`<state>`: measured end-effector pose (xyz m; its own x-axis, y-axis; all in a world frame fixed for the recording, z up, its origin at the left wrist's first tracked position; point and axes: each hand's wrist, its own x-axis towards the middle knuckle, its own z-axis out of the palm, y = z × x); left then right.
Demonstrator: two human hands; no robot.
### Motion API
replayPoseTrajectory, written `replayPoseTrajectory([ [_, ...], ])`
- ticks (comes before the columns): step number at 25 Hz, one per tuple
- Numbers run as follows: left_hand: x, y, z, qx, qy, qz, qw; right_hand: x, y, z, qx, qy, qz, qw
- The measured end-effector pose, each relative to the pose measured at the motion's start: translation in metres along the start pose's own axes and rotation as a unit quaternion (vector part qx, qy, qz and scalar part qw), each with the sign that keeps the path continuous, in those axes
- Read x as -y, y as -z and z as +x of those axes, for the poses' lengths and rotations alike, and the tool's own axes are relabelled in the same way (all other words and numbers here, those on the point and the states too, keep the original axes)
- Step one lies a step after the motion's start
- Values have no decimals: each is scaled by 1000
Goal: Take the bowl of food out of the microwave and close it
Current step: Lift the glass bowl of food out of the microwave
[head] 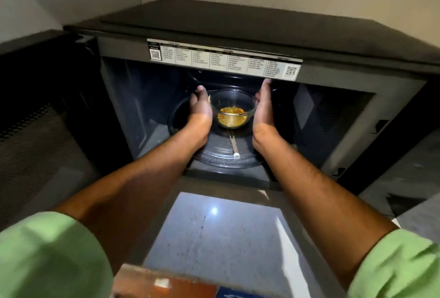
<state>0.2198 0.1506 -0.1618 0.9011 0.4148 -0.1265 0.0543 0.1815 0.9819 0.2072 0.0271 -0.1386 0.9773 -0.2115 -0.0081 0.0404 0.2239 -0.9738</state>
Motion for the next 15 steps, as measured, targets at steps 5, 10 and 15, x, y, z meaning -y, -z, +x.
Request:
replayPoseTrajectory([
  [5, 8, -21, 23, 8, -37, -79, 996, -3, 0, 13, 26, -25, 35, 999],
  [10, 12, -31, 31, 44, -32, -122, 991, -9, -10, 20, 30, -30, 50, 998],
  [15, 5, -30, 23, 59, -19, -136, 989, -13, -20, 24, 15, -41, 79, 996],
])
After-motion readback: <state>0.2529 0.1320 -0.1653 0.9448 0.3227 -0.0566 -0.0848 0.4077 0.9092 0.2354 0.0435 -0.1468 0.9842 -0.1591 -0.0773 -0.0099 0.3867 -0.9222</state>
